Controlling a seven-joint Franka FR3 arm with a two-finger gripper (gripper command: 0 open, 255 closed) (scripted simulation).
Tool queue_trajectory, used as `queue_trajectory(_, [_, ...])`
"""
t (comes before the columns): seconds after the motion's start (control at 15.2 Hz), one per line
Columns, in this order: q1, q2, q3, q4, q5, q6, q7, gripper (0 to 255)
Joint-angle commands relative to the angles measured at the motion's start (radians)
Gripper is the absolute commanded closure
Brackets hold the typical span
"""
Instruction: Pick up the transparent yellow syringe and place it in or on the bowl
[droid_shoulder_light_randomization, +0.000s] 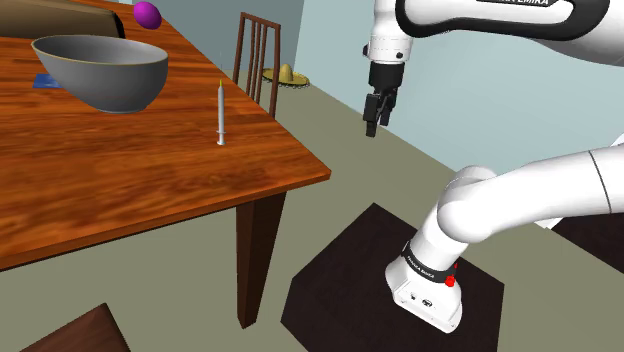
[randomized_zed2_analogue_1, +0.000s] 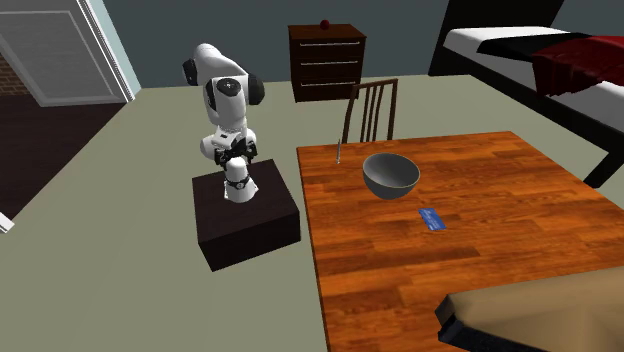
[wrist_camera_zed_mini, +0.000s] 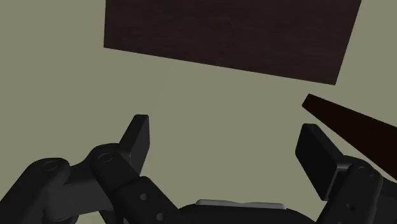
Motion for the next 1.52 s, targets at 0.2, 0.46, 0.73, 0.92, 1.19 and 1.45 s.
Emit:
queue_trajectory(0.2, [0.046,0.041,0.012,0.005,0.038,0.094,-0.039,0])
queue_trajectory(0.46, [0.107,0.095,0.029,0.020,0.088,0.213,-0.095,0])
queue_trajectory(0.73, [0.168,0.148,0.048,0.042,0.136,0.324,-0.155,0])
queue_trajectory(0.92, [0.213,0.185,0.063,0.062,0.172,0.402,-0.202,0])
queue_trajectory(1.19, [0.273,0.232,0.082,0.094,0.218,0.498,-0.269,0])
queue_trajectory(1.45, [0.333,0.273,0.102,0.128,0.264,0.587,-0.340,0])
